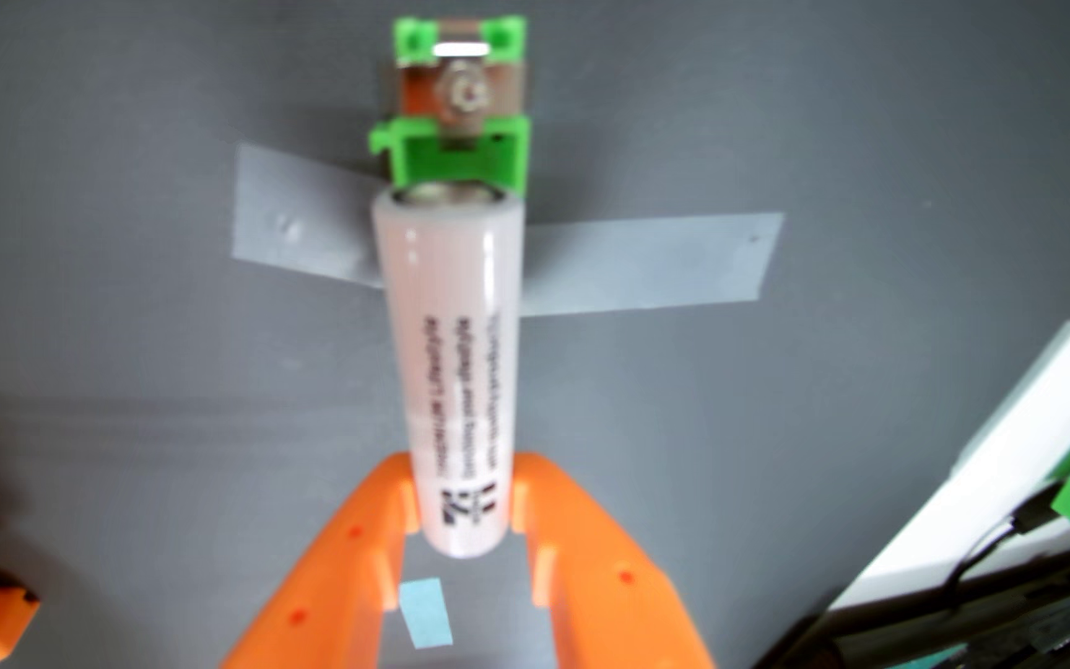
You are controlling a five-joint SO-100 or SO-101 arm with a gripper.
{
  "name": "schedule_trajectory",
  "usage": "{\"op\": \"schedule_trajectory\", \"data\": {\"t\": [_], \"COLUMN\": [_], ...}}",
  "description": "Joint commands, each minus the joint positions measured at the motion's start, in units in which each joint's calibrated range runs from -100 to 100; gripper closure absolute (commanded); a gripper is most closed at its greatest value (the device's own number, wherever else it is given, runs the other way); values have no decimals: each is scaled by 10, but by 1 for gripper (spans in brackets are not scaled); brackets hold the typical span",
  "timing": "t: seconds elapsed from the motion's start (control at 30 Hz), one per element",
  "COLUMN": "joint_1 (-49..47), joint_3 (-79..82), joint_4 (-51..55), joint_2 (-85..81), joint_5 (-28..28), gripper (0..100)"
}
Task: Insert Battery
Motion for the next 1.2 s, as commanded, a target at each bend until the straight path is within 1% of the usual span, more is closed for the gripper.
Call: {"op": "schedule_trajectory", "data": {"t": [0.0,0.13,1.17], "joint_1": [-1,-3,6], "joint_3": [2,11,13], "joint_4": [-28,-44,-42], "joint_2": [-12,-12,-12], "joint_5": [-2,-2,2], "gripper": [98,98,98]}}
